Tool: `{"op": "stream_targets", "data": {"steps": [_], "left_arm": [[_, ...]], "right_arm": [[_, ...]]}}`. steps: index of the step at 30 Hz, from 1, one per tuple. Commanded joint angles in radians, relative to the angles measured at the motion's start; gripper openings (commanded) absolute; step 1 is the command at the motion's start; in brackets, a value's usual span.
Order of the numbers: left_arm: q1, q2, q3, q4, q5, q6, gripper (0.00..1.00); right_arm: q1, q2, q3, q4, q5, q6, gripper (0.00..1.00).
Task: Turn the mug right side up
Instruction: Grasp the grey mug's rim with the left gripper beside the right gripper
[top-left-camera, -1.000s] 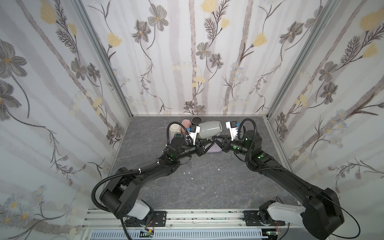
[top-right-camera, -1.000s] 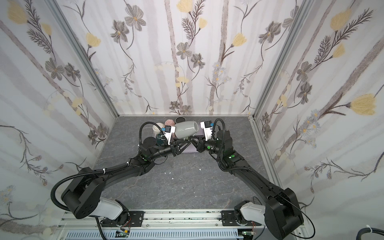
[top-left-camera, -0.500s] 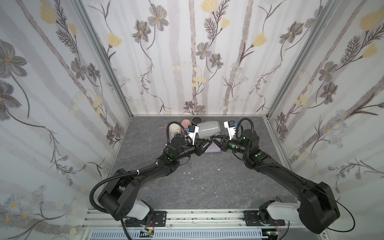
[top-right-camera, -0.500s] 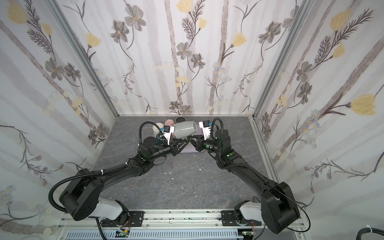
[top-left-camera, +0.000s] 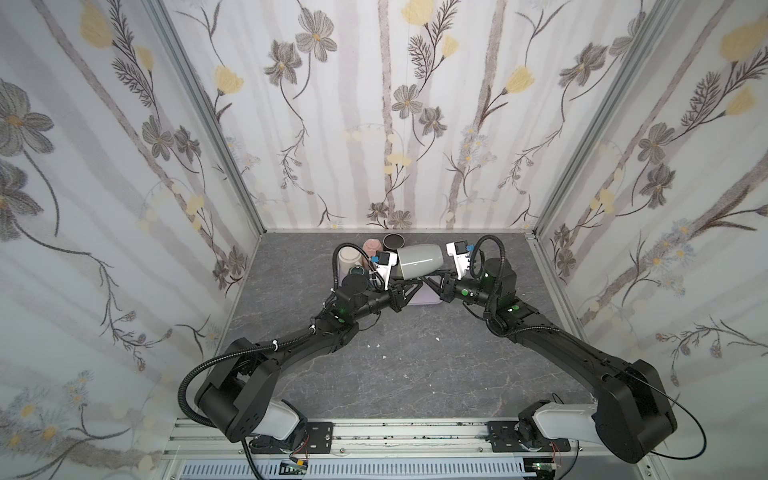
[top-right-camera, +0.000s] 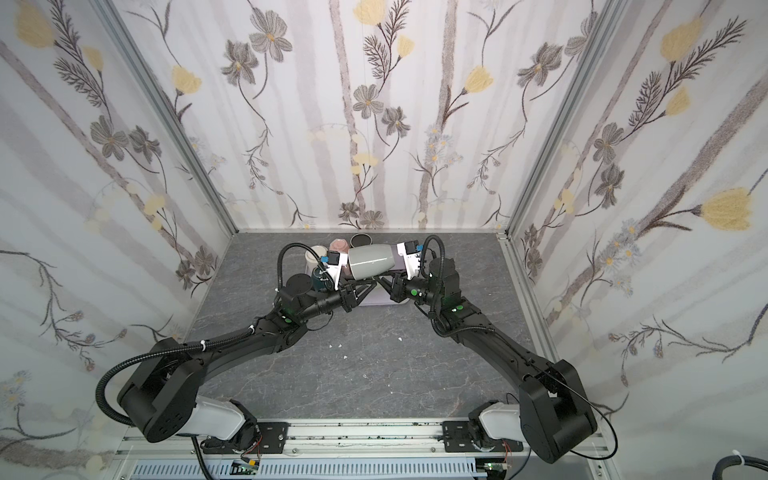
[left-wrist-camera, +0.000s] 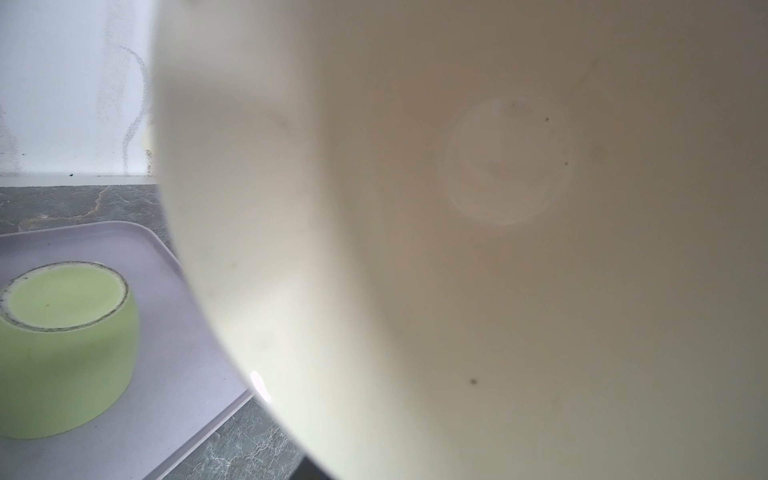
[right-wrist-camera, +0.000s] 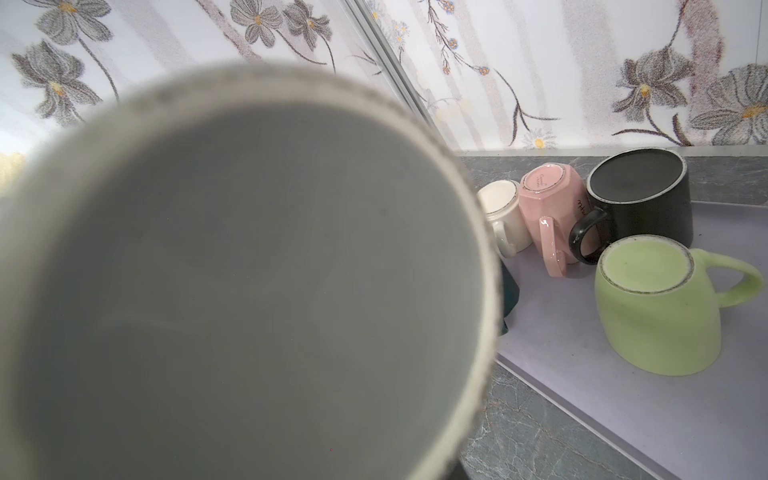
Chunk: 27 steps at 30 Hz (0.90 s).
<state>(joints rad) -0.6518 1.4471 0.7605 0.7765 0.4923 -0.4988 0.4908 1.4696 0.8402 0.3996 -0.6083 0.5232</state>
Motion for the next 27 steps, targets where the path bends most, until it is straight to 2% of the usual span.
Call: {"op": "stream_targets", "data": {"steps": [1, 10, 13, 19, 27], "left_arm": [[-0.002, -0.007, -0.001, 0.126, 0.067, -0.001, 0.27], [0.0, -0.04, -0.023, 0.112, 0.012, 0.025, 0.27], [0.001, -0.049, -0.035, 0.107, -0.023, 0.025, 0.3], [0.003, -0.063, -0.052, 0.086, -0.107, 0.03, 0.31], [0.003, -0.079, -0.087, 0.141, -0.174, 0.024, 0.31]], "right_arm": [[0.001, 0.012, 0.005, -0.024, -0.008, -0.026, 0.0], [0.001, 0.011, 0.008, -0.033, -0.014, -0.029, 0.0], [0.002, 0.011, 0.009, -0.032, -0.014, -0.028, 0.0], [0.002, 0.009, 0.008, -0.028, -0.021, -0.02, 0.0], [0.0, 0.023, 0.011, -0.003, -0.048, 0.018, 0.0]]}}
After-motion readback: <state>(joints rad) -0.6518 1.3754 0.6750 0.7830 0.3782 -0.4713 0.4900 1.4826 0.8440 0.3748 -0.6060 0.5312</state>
